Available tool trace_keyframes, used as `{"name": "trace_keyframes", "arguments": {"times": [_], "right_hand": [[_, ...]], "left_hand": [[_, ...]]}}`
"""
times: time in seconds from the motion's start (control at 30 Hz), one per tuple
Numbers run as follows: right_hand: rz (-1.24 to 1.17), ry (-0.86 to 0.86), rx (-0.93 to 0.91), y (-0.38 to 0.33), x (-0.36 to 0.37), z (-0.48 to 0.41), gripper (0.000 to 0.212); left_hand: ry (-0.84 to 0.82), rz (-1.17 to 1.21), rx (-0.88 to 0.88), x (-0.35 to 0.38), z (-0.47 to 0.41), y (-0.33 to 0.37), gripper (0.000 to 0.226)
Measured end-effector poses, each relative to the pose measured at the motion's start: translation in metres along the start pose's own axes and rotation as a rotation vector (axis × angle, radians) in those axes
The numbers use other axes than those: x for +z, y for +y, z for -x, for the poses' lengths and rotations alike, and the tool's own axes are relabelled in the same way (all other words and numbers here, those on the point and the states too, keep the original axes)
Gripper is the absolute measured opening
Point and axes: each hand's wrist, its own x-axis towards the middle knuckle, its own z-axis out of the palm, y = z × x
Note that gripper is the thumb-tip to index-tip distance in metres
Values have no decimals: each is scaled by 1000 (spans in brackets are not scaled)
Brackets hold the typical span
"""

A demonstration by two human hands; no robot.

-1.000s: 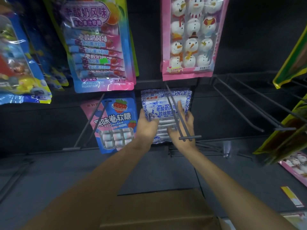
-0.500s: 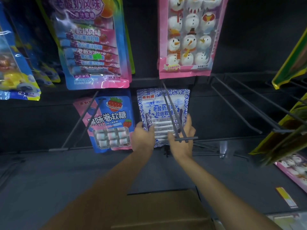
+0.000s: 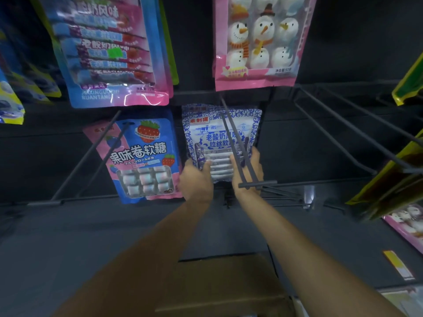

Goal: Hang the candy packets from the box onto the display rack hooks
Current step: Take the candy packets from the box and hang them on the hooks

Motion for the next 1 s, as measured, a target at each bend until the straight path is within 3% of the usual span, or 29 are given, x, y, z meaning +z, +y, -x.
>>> {"name": "trace_keyframes", "arguments": {"times": [0.13, 0.23, 0.37, 0.47, 0.63, 0.7, 0.87, 1.0], "right_hand": [[28, -8, -4, -1, -1, 5, 82], [50, -46, 39, -7, -6, 6, 72], [98, -96, 19, -5, -15, 12, 83], [153, -145, -10, -4, -28, 19, 98], [414, -272, -138, -7, -70, 36, 98], [522, -353, -187, -6, -84, 49, 99], [848, -464, -408, -10, -123, 85, 96], [948, -516, -432, -13, -151, 124, 101]], "left_hand": [[25, 26, 6, 1, 5, 1, 51], [43, 67, 16, -2, 14, 0, 55], [42, 79, 17, -7, 22, 0, 67], [-32, 51, -4, -12, 24, -3, 76], [-227, 12, -84, -40, 52, -16, 74], [-300, -73, -49, -57, 70, -27, 67], [-431, -298, 130, -95, 105, -44, 79], [-476, -520, 319, -132, 139, -48, 79]]}}
